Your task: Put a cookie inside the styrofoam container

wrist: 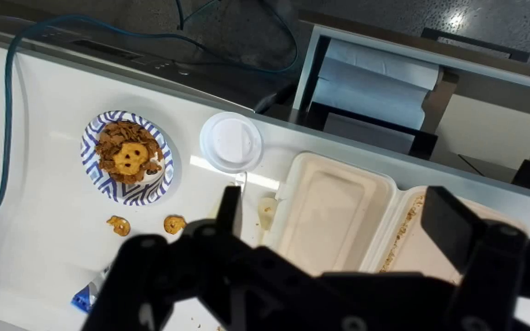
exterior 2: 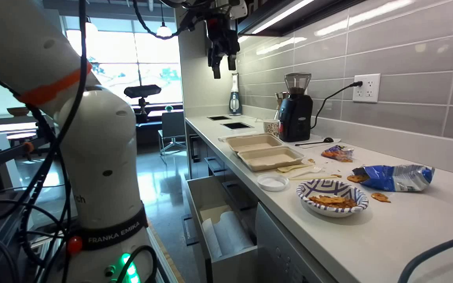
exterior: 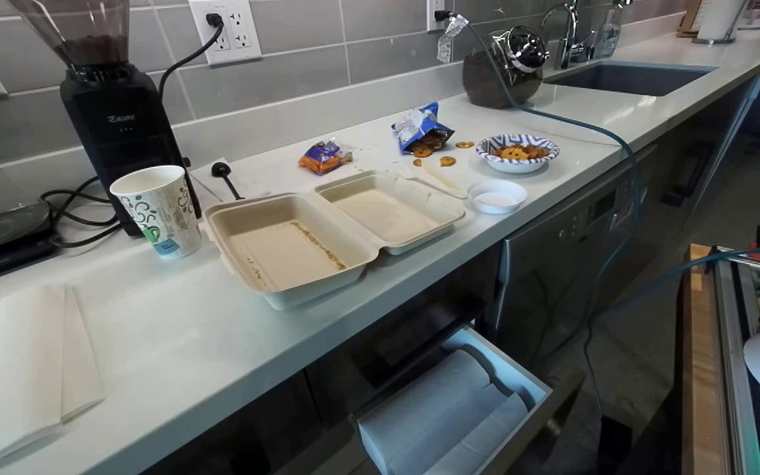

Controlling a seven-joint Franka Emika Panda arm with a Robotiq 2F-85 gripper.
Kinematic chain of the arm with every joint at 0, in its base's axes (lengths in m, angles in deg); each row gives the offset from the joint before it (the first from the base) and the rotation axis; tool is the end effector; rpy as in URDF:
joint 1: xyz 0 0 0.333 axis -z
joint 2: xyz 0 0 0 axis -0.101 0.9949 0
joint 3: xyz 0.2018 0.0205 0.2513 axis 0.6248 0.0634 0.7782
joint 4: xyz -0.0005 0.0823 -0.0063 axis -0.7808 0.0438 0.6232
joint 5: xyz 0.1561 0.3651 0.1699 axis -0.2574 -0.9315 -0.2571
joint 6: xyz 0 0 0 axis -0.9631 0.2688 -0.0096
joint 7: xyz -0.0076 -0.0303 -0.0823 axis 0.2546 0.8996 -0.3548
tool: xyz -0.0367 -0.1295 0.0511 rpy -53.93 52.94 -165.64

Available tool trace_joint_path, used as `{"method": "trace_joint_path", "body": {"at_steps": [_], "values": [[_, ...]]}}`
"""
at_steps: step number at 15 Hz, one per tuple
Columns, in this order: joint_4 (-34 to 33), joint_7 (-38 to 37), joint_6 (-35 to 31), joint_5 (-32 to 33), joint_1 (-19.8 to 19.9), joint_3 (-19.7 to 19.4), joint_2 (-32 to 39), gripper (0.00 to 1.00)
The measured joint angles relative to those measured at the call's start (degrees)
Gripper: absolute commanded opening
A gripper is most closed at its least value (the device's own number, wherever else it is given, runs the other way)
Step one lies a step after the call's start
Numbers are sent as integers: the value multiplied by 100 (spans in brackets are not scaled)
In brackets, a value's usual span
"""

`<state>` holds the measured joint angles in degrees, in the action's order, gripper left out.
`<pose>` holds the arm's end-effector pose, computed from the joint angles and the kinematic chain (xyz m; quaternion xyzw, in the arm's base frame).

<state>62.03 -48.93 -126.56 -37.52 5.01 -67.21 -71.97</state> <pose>0.3873 0.1215 0.5437 0.9937 -0.0260 -0.0084 0.1082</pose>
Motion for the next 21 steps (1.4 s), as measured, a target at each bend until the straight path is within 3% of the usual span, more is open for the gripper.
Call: {"method": "trace_joint_path", "body": {"at_steps": [9,12,21], "values": [[0,0,0,0,-10,-10,0,100],[40,-340,-84,7,29,-132,5,100],[881,-996,-2267,351,583,-660,305,100]]}}
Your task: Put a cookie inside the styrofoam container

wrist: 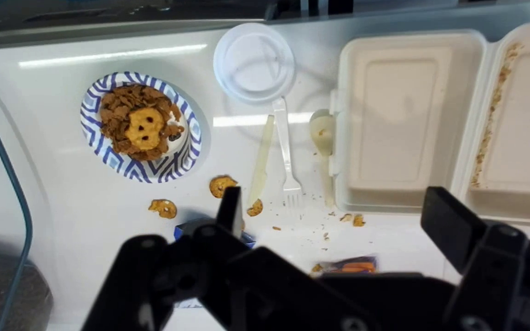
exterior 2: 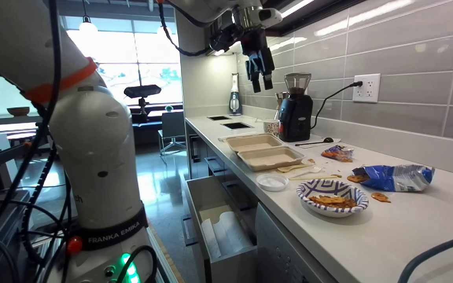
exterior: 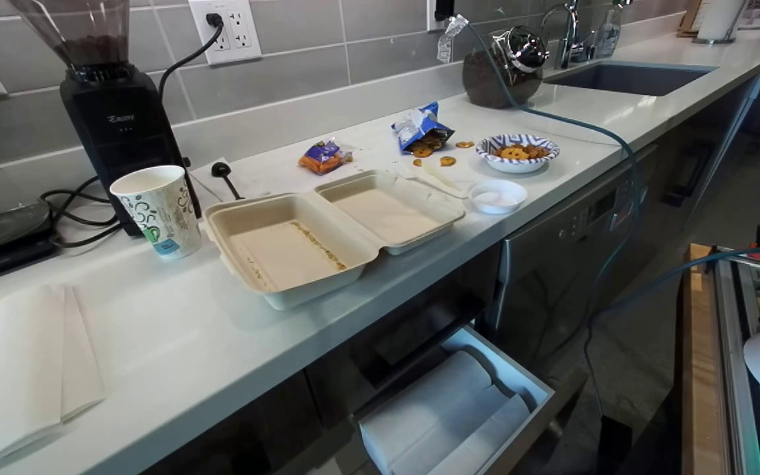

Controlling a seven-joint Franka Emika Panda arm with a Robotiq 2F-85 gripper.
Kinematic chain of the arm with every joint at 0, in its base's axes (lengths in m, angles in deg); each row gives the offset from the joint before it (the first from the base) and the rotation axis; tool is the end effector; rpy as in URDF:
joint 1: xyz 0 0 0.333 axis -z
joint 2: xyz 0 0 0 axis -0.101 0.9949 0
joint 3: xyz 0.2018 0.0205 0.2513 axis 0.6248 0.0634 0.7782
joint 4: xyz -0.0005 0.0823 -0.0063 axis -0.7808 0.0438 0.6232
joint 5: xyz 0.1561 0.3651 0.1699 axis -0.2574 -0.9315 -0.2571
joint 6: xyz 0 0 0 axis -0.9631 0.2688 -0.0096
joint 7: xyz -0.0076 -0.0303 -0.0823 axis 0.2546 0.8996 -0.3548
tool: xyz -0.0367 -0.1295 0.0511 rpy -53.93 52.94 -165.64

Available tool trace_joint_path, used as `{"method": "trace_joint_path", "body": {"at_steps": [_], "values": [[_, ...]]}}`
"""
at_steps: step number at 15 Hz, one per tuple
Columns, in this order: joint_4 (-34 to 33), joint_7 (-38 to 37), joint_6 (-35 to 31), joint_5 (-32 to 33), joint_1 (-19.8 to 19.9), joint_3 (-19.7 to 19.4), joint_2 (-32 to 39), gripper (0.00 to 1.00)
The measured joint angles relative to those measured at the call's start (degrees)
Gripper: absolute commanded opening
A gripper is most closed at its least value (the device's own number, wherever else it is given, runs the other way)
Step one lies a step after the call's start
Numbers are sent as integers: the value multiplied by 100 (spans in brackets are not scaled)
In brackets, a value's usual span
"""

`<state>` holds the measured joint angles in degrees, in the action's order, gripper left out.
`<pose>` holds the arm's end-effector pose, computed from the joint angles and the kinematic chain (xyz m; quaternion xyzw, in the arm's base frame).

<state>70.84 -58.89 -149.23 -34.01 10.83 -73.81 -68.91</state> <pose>0.4469 0.0235 0.4838 0.9763 -0.1844 0.0844 0.0755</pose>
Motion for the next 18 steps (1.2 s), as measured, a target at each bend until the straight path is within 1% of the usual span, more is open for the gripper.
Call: {"method": "trace_joint_path", "body": {"at_steps": [2,5,12,15,18], "values": [[210,-47,-220,79,185,-166,58,100],[362,-65,-225,82,372,-391,91,100],[356,-114,-225,82,373,-395,104,100],[352,-293,-259,82,543,-508,288,100],[358,-345,-594,102,786,-739,636,100]]}}
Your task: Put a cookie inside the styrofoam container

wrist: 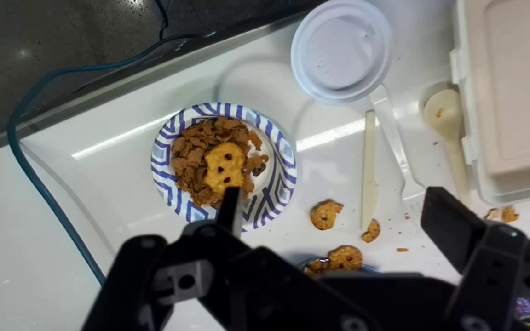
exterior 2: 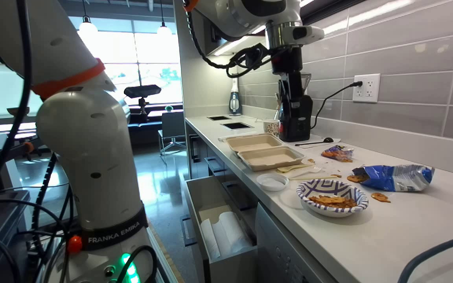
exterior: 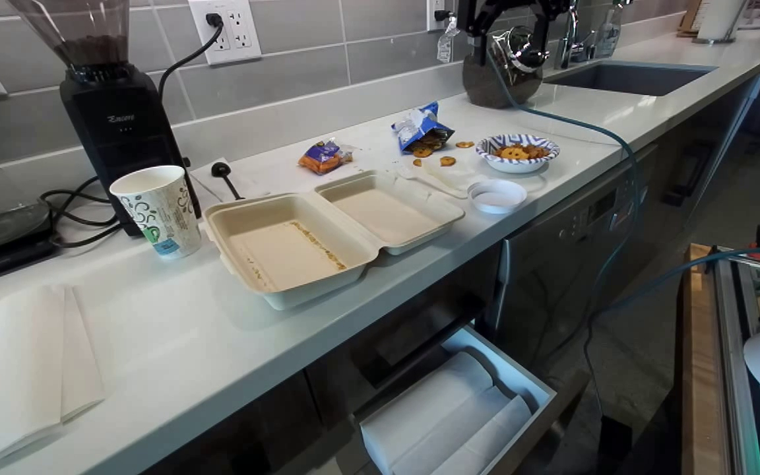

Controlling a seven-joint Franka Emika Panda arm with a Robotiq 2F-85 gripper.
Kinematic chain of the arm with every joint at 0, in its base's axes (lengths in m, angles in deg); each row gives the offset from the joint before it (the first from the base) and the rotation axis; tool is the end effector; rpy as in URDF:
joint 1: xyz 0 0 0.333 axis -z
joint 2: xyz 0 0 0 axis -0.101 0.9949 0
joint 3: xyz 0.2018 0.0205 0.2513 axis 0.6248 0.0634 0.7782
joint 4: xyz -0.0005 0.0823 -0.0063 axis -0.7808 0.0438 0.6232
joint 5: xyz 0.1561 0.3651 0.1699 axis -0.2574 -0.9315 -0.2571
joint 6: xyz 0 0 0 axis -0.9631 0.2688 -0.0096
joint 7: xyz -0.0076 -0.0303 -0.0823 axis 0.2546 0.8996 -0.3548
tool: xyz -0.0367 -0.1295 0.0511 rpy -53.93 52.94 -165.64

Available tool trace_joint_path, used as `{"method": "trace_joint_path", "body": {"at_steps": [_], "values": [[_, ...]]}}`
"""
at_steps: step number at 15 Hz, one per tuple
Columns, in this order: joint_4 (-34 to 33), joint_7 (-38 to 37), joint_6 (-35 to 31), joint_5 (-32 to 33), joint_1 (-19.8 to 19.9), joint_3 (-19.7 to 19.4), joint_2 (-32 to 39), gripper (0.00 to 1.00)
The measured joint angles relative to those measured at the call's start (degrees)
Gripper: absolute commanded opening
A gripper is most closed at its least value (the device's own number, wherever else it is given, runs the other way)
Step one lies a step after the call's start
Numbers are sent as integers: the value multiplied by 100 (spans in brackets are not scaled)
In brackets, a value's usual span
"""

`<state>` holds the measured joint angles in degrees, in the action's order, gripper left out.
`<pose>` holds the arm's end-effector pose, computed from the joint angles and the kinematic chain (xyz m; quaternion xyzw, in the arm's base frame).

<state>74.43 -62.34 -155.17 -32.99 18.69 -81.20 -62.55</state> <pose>0.4497 -0.0998 0.4131 0.9430 -0.3247 0.0410 0.0599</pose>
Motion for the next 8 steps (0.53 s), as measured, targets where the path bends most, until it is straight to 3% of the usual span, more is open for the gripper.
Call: {"method": "trace_joint_path", "body": {"at_steps": [8], "values": [[129,49,-928,60,341,-622,764,100]]}}
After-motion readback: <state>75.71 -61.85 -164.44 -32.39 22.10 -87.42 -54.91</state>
